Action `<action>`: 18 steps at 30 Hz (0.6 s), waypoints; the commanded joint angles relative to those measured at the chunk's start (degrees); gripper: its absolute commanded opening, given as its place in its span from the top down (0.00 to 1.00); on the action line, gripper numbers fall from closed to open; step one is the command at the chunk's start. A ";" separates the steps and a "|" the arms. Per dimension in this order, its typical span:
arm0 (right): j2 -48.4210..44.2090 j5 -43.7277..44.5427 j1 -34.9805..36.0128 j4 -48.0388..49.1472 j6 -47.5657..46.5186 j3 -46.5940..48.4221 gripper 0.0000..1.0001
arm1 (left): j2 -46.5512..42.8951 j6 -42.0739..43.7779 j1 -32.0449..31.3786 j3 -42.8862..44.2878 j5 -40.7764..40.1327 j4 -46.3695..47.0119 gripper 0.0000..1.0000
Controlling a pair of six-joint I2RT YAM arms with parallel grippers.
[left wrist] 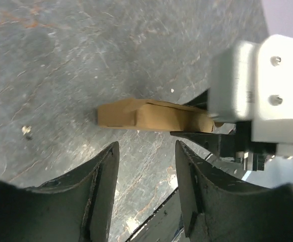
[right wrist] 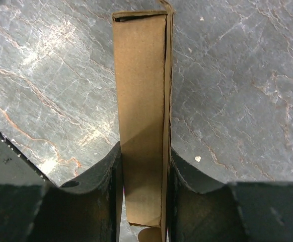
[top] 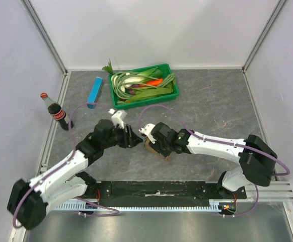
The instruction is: Fold the paper box
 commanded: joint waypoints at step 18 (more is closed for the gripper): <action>2.00 -20.29 -8.93 -6.59 -11.17 2.62 0.73 | 13.95 20.28 -5.28 -3.78 8.63 32.33 0.54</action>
